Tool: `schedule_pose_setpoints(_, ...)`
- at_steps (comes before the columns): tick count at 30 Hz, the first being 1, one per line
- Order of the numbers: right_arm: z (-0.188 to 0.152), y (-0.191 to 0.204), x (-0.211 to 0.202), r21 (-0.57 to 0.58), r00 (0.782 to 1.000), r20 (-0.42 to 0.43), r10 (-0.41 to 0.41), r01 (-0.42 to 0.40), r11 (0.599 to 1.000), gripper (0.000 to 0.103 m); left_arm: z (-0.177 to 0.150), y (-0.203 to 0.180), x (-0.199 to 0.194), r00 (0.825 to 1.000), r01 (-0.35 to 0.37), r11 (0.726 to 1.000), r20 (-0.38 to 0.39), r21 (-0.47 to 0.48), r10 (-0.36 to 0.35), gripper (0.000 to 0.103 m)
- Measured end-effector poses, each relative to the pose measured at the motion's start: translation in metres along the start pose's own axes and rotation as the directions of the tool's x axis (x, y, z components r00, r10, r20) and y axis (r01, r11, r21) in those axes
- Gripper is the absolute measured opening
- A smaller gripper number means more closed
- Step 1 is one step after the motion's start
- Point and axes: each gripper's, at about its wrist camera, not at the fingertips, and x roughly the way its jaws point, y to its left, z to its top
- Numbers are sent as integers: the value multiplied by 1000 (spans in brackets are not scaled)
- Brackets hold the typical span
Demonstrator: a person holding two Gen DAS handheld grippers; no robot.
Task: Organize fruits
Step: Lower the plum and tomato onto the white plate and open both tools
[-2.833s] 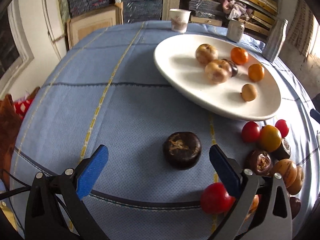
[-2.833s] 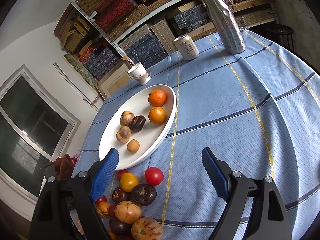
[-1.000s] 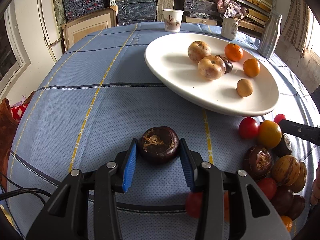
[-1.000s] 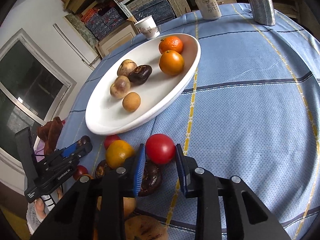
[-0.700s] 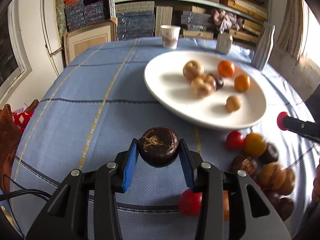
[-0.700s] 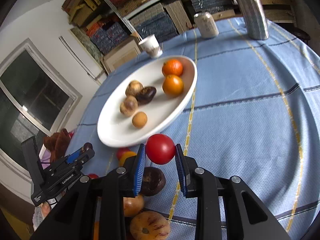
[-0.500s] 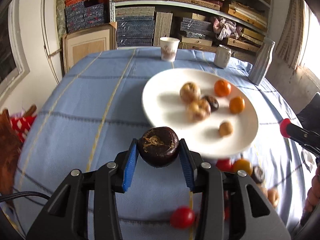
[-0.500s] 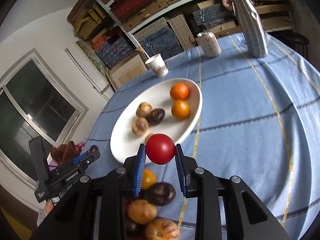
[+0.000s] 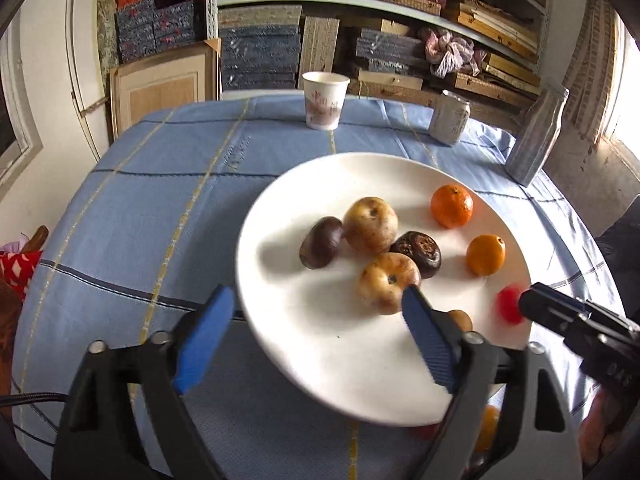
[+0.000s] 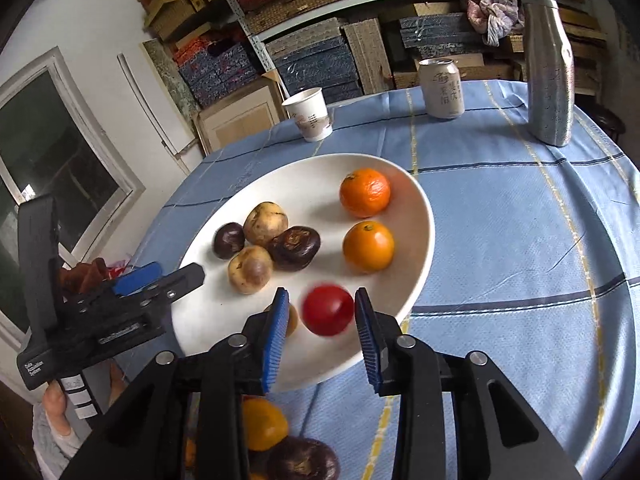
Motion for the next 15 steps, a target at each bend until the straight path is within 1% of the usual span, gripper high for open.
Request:
schedule_pose_setpoints(1, 0, -1, -4, 2, 1000, 8, 14, -14, 1000, 37, 1, 2, -3, 1000, 1, 1000, 6, 0, -1, 85)
schedule_pose_setpoints(2, 1, -2, -7, 4, 1000, 15, 21, -21, 1000, 42, 1, 4, -5, 1000, 6, 1000, 11, -7, -6, 85)
schedule_pose_setpoints(3, 1, -2, -13, 4, 999, 31, 23, -23, 1000, 43, 1, 8, -8, 1000, 14, 1000, 16, -21, -14, 85)
schedule_pose_setpoints(4, 1, -2, -18, 4, 999, 47, 22, -22, 1000, 46, 1, 10, -9, 1000, 20, 999, 17, -31, -19, 88)
schedule_pose_setpoints(7, 0, -1, -31, -1, 997, 70, 31, -31, 1000, 46, -4, 15, -14, 1000, 11, 999, 17, -45, -10, 89)
schedule_pose_setpoints(9, -4, -3, -40, -4, 996, 82, 28, -28, 1000, 55, -9, 18, -18, 1000, -2, 999, 13, -47, 3, 89)
schedule_pose_setpoints(10, -6, -5, -42, -3, 996, 88, 26, -26, 1000, 60, -12, 21, -22, 1000, -3, 999, 15, -54, 4, 90)
schedule_pose_setpoints(11, -9, -7, -46, 3, 995, 98, 22, -23, 1000, 61, -16, 24, -27, 1000, -1, 998, 18, -66, 2, 94)
schedule_pose_setpoints(13, -16, -12, -53, 21, 994, 105, 15, -18, 1000, 61, -25, 29, -34, 1000, 5, 996, 17, -90, -3, 95)
schedule_pose_setpoints(15, -24, -17, -57, 39, 995, 95, 21, -25, 999, 71, -41, 33, -43, 1000, 9, 995, 1, -97, -9, 95)
